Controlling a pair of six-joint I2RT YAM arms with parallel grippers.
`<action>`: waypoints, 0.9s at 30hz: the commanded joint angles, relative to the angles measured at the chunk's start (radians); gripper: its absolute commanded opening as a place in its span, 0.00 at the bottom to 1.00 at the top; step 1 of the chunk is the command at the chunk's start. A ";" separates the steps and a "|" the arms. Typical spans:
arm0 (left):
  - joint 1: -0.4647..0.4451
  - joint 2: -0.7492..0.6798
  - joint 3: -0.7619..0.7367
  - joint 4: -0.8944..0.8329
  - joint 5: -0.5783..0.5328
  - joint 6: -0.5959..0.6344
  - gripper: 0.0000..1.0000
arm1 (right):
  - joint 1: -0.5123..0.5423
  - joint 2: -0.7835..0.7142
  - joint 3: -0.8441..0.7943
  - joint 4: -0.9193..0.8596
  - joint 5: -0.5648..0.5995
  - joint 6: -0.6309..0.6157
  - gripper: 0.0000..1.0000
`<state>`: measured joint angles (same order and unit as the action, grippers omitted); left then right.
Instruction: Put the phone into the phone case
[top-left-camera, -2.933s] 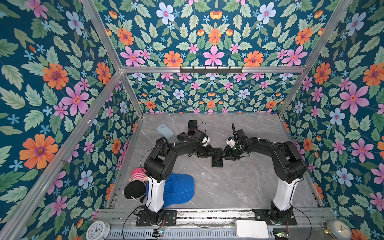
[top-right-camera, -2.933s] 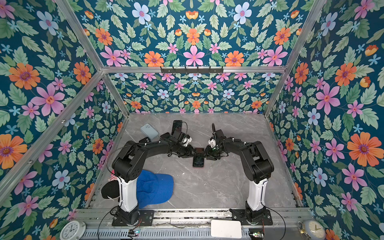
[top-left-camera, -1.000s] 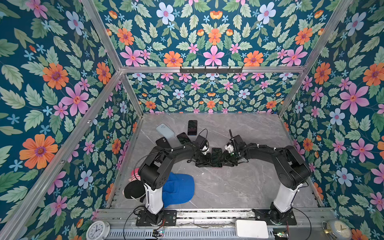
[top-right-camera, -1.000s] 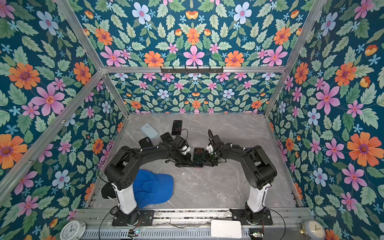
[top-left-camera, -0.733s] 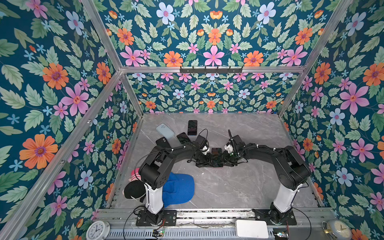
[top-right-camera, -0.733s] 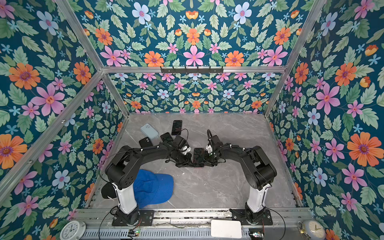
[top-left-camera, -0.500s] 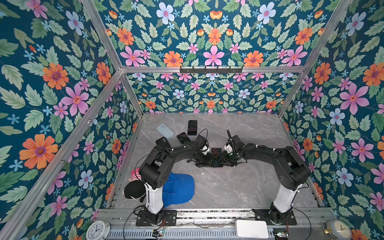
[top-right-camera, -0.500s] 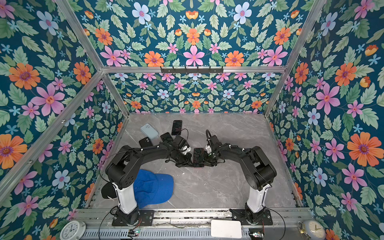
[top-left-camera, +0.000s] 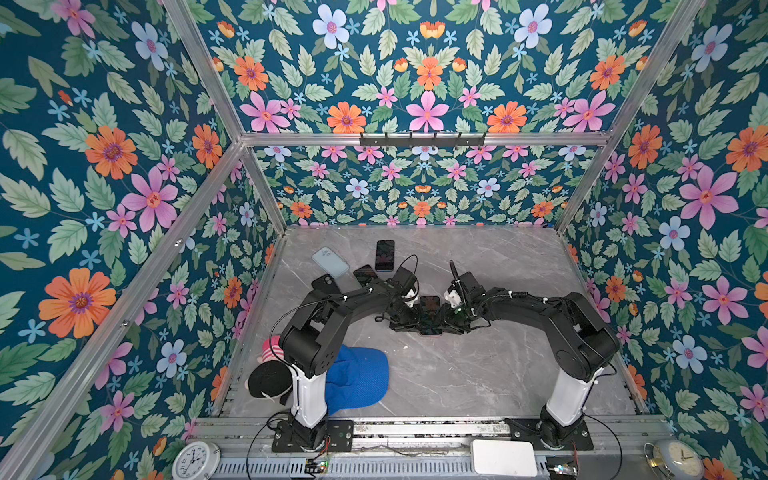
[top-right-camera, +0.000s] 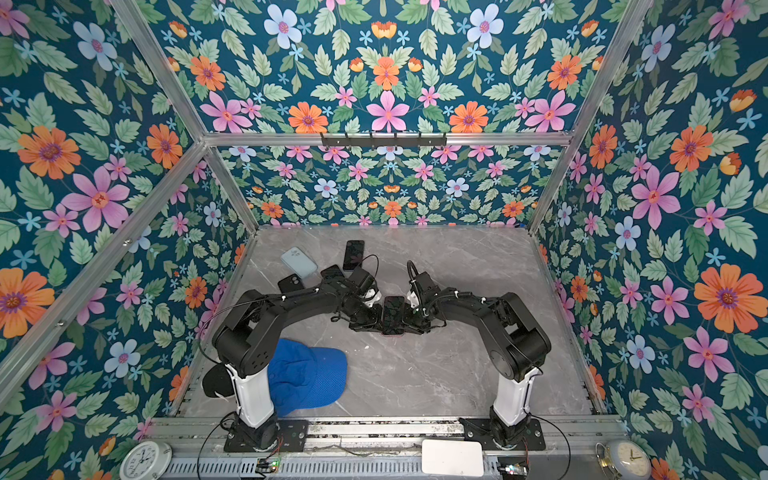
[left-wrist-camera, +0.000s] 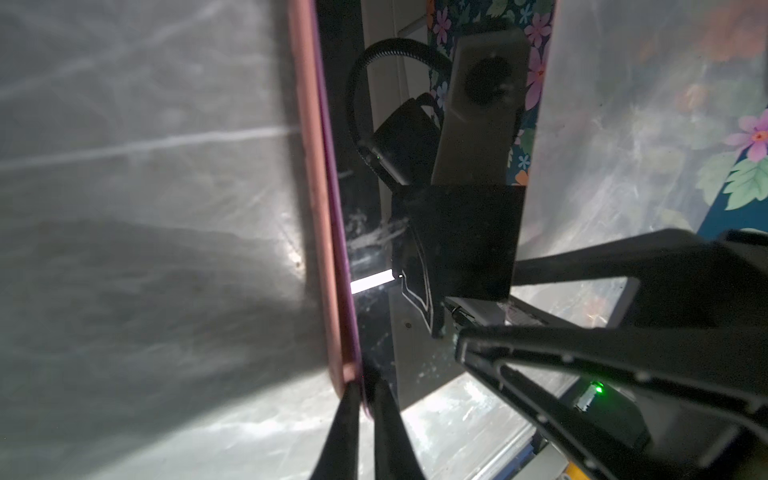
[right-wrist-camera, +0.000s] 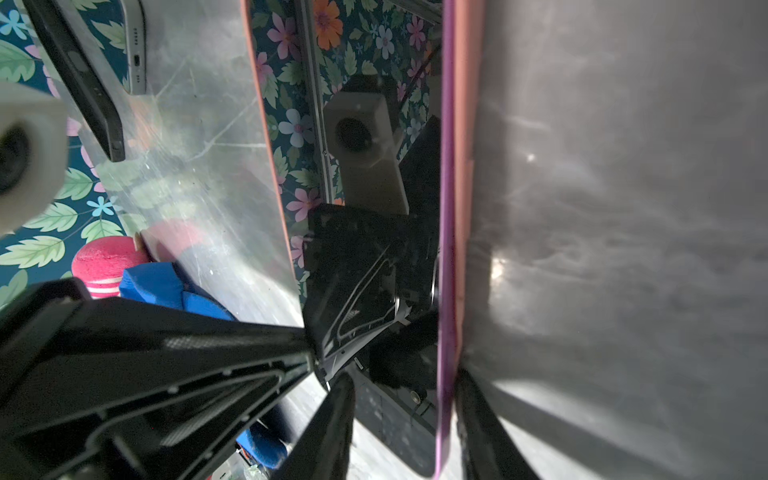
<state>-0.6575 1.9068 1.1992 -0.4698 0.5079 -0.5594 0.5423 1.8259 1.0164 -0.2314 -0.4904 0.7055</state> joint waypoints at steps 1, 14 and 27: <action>-0.002 0.012 0.004 -0.057 -0.068 0.030 0.13 | 0.008 0.011 -0.010 -0.074 -0.001 0.008 0.41; -0.019 -0.014 0.035 -0.108 -0.081 0.031 0.32 | 0.009 0.010 -0.011 -0.072 0.003 0.003 0.41; -0.026 -0.024 0.036 -0.149 -0.131 0.042 0.32 | 0.010 0.010 -0.018 -0.065 0.000 0.002 0.41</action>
<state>-0.6846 1.8782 1.2312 -0.6037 0.3885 -0.5236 0.5491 1.8267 1.0065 -0.2272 -0.5259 0.7033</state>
